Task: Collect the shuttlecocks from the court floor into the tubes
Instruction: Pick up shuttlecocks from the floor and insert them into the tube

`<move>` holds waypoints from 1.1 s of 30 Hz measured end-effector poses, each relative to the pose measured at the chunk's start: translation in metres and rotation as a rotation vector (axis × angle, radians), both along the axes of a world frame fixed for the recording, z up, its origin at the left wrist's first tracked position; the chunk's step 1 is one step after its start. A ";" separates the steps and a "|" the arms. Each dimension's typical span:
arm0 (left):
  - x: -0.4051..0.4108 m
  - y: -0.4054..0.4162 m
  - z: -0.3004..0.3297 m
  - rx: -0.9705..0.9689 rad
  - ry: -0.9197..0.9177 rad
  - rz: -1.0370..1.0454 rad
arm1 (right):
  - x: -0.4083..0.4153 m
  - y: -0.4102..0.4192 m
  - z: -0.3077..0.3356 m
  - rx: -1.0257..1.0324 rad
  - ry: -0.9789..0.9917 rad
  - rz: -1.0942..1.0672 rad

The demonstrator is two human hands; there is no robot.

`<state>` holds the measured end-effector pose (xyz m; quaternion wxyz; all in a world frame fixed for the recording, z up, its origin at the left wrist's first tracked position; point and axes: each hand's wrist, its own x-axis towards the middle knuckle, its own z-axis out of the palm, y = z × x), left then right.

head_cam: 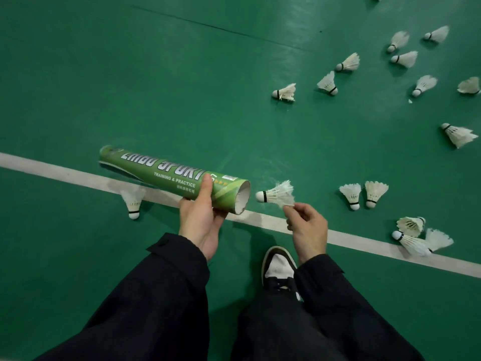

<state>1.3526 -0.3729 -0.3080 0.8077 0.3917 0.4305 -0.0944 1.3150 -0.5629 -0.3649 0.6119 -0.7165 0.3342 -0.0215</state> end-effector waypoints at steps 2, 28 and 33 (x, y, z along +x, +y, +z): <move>-0.001 0.001 0.000 0.019 -0.011 0.038 | -0.001 0.011 0.026 0.065 -0.141 -0.045; -0.018 0.036 0.012 0.050 -0.091 0.144 | 0.032 0.110 0.076 -0.386 -0.061 1.173; -0.007 0.106 0.016 0.053 -0.092 0.237 | 0.046 0.143 0.076 0.189 -0.170 1.125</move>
